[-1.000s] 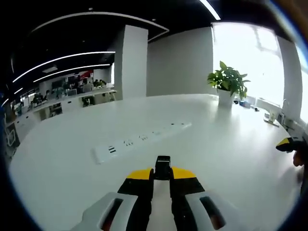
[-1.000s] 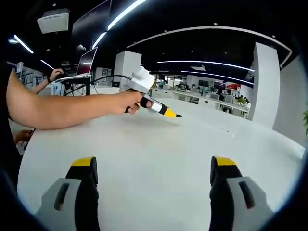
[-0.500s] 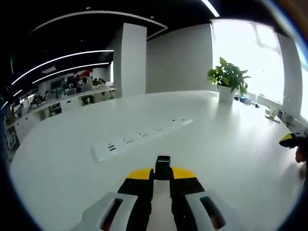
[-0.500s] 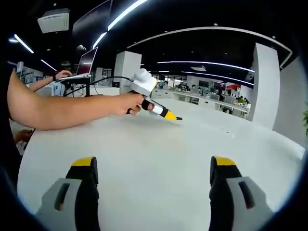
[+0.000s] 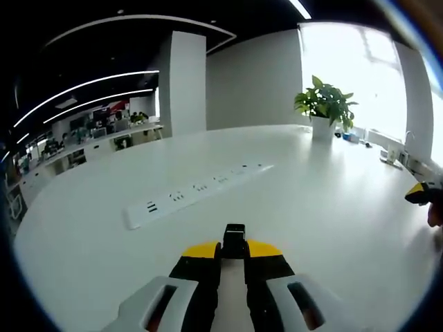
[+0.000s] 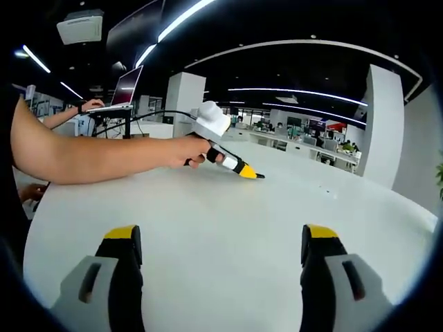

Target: Snap the two parts of the plastic buckle together until the buckle closes and remains connected.

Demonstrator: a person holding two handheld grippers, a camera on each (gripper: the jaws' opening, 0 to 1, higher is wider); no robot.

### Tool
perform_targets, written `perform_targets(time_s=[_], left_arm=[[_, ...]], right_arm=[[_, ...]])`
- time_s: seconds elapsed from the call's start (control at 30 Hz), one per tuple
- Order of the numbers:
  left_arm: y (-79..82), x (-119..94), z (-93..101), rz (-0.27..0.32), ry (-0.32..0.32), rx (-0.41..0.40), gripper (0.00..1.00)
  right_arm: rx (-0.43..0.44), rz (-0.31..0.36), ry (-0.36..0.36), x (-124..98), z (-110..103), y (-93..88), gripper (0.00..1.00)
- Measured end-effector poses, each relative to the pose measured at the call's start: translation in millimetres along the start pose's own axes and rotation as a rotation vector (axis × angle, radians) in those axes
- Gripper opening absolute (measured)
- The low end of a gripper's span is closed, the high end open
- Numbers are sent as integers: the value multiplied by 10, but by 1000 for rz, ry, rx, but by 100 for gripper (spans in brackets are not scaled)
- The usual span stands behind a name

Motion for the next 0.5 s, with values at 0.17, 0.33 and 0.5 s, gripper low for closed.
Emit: perform_targets(time_s=[0.17,0.33,0.5], left_arm=[[-10,12,15,-9,-6,6,11],[-23,18,6,-14,-8,3,11],[-23,15,23,-6,-15,13,11]], right_arm=[[-9,-3,-5,2,10,-9,95],[-10,4,-8,3,20,-2,94],[-11,-2,-8,8,17,-16,94]])
Point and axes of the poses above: the point that each gripper's makers call its tool centre point, and the gripper's own axes: x roughly forward along the fingers, z roughly to its right, y roughly out of its top, the point moved 8 cm from there along -x, roughly backward along the fingers, and after that the axes turned 3 degrees about -z, right-handed, at the moved point
